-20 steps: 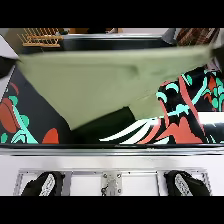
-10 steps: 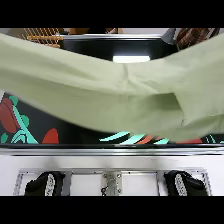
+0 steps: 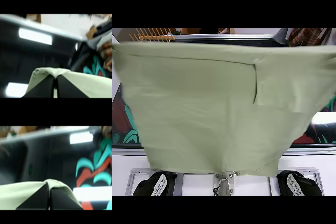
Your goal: Fold the clothes and pants, and hang the long-sleeved shirts on hangers.
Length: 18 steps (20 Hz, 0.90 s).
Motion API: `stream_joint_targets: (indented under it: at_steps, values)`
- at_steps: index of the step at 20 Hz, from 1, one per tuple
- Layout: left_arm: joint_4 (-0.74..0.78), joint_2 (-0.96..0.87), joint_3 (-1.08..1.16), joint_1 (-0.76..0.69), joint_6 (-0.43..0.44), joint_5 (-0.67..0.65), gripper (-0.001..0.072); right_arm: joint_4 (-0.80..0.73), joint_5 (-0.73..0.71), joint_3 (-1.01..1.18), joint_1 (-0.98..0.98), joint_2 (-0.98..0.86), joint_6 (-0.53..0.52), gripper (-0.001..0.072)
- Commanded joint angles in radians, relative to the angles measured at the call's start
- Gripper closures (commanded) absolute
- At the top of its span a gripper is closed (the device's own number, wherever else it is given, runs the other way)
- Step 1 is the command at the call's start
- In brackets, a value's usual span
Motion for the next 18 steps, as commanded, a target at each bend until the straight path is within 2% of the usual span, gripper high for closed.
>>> stream_joint_targets:
  at_steps: [1,3,5,8,13,18]
  values:
    - [0.005,-0.246,-0.136,-0.078,0.040,0.024,0.0701,-0.099,0.094,-0.028,0.099,-0.282,0.013,0.0701]
    - [0.005,-0.402,-0.152,-0.116,0.060,0.100,0.0701,-0.166,0.035,-0.027,0.156,-0.459,0.013,0.0701]
    - [0.004,-0.552,-0.117,-0.144,0.075,0.172,0.0701,-0.166,-0.061,-0.016,0.172,-0.607,0.014,0.0701]
    - [0.003,-0.737,0.003,-0.174,0.075,0.206,0.0701,-0.153,-0.159,0.035,0.178,-0.753,0.028,0.0700]
    - [-0.004,-0.901,0.174,-0.173,0.074,0.187,0.0701,-0.164,-0.288,0.050,0.175,-0.794,0.028,0.0700]
    - [0.007,-0.917,0.179,-0.148,0.076,0.131,0.0701,-0.268,-0.186,0.031,0.179,-0.775,0.028,0.0701]
